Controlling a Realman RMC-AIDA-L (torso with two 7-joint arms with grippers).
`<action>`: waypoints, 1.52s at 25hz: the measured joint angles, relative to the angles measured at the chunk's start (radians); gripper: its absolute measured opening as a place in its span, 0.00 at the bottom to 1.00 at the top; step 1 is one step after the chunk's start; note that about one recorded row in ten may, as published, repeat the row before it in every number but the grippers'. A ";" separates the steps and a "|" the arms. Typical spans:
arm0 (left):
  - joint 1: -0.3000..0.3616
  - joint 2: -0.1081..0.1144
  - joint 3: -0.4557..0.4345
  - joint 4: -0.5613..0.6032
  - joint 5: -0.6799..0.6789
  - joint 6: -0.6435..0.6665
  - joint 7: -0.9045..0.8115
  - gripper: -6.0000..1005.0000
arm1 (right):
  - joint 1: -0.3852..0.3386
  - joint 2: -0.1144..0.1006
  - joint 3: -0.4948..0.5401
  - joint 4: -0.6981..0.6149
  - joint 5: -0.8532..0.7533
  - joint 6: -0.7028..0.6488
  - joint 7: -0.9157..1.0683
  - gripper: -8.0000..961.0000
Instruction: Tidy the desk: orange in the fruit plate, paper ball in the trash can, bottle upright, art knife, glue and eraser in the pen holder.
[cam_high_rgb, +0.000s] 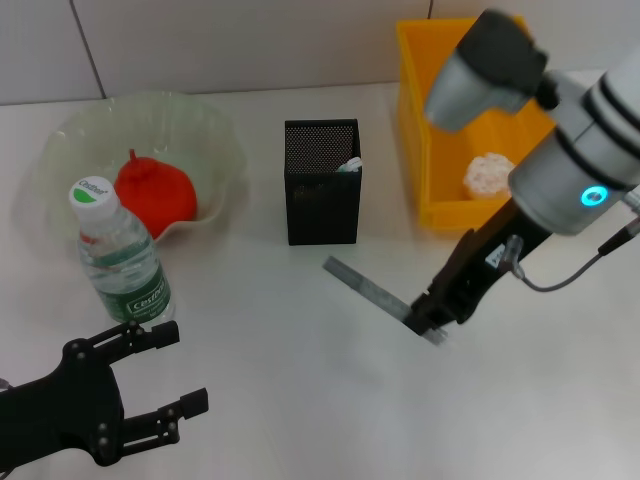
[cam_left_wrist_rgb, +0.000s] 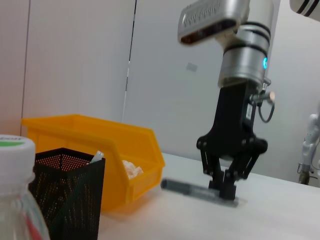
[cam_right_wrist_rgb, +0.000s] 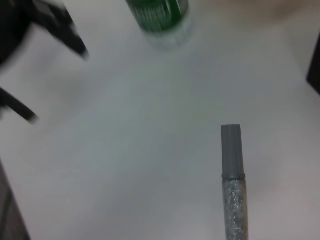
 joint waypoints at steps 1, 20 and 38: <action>0.000 0.000 0.000 0.000 0.000 -0.002 0.000 0.80 | 0.000 0.000 0.000 0.000 0.000 0.000 0.000 0.14; -0.006 0.000 0.000 0.000 -0.004 0.002 0.000 0.80 | -0.043 -0.017 0.447 0.129 0.392 -0.090 0.060 0.14; -0.024 0.001 0.000 0.006 -0.004 -0.004 0.001 0.80 | -0.029 -0.128 0.595 0.760 0.833 -0.141 0.082 0.13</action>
